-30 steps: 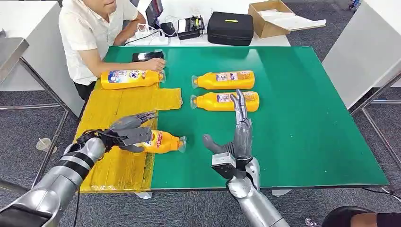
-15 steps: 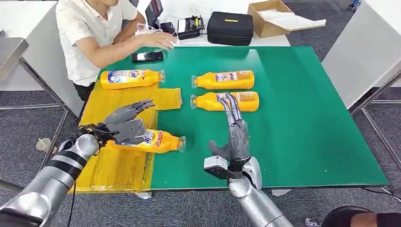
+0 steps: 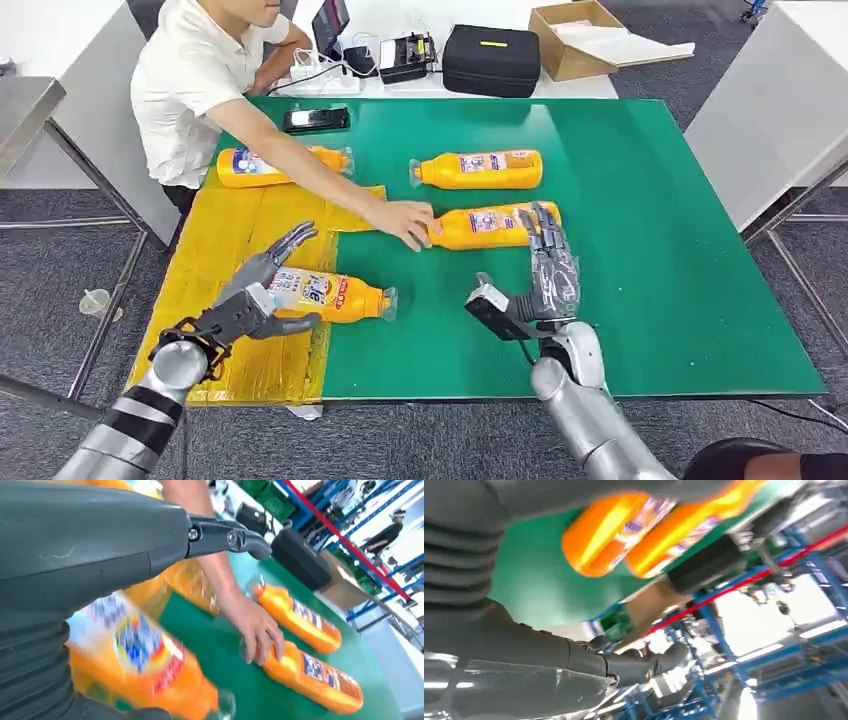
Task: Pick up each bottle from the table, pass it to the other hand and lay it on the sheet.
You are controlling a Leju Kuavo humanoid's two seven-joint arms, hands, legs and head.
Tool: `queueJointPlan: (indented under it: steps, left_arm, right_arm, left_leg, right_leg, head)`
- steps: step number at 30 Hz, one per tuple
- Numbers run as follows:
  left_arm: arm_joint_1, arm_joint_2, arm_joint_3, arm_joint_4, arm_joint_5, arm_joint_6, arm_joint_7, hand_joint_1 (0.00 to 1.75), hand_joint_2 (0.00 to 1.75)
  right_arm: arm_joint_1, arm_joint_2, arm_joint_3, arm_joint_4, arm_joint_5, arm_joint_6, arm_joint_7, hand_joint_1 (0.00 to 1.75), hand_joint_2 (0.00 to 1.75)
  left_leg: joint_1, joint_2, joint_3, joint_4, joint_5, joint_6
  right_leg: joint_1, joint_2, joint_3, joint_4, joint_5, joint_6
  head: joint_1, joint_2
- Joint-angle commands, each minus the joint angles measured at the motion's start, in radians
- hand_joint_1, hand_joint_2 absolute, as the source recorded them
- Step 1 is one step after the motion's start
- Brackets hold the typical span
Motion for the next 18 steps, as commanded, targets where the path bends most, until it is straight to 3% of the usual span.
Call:
queueJointPlan:
  steps: [1,2,5,7,11,13,18]
  left_arm:
    - [0.055,-0.059,0.068,-0.051,0.003,0.002,0.015,0.00,1.75]
    - [0.072,-0.091,0.105,-0.056,0.010,0.026,0.018,0.00,1.75]
    - [0.132,-0.170,0.145,-0.097,0.005,0.121,0.047,0.00,1.75]
    - [0.180,-0.204,0.142,-0.138,-0.020,0.190,0.049,0.00,1.75]
    - [0.230,-0.210,0.113,-0.220,-0.053,0.283,0.053,0.00,1.75]
    - [0.226,-0.195,0.102,-0.230,-0.054,0.278,0.061,0.00,1.75]
    - [0.179,-0.198,0.128,-0.169,-0.065,0.268,0.066,0.00,1.75]
  right_arm:
    - [-0.078,-0.028,-0.034,0.199,0.014,-0.026,0.001,0.00,1.75]
    - [-0.086,-0.049,-0.022,0.203,0.093,0.015,0.109,0.00,1.75]
    - [-0.102,-0.106,-0.030,0.227,0.163,0.072,0.196,0.00,1.75]
    - [-0.096,-0.137,-0.056,0.219,0.168,0.090,0.200,0.00,1.75]
    - [-0.070,-0.153,-0.091,0.179,0.214,0.192,0.228,0.00,1.75]
    - [-0.057,-0.149,-0.094,0.165,0.158,0.309,0.186,0.00,1.75]
    - [-0.082,-0.147,-0.042,0.211,0.126,0.410,0.176,0.00,1.75]
  left_leg:
    - [0.000,0.004,0.002,0.000,-0.001,0.000]
    - [0.001,0.004,0.003,0.001,-0.001,-0.001]
    - [0.001,0.004,0.004,0.001,-0.002,-0.001]
    - [0.000,0.002,0.002,0.000,0.000,0.000]
    - [0.001,0.004,0.004,0.001,-0.002,0.001]
    - [0.000,0.004,0.004,0.001,-0.003,0.001]
    - [0.001,0.002,0.007,0.000,-0.001,0.000]
  right_leg:
    - [0.001,0.002,0.001,0.000,0.000,-0.002]
    - [0.002,0.002,0.002,0.000,0.000,-0.003]
    - [0.003,0.001,0.003,-0.001,0.000,-0.003]
    - [0.002,0.000,0.001,-0.001,0.000,-0.001]
    - [0.002,0.001,0.003,-0.001,-0.001,-0.002]
    - [0.002,0.001,0.004,-0.001,-0.001,-0.002]
    - [0.001,0.000,0.004,-0.002,0.000,-0.002]
  head:
    - [-0.001,0.000]
    - [-0.001,0.000]
    - [-0.001,0.000]
    - [-0.001,0.000]
    - [-0.001,0.000]
    - [-0.001,0.000]
    - [-0.001,0.000]
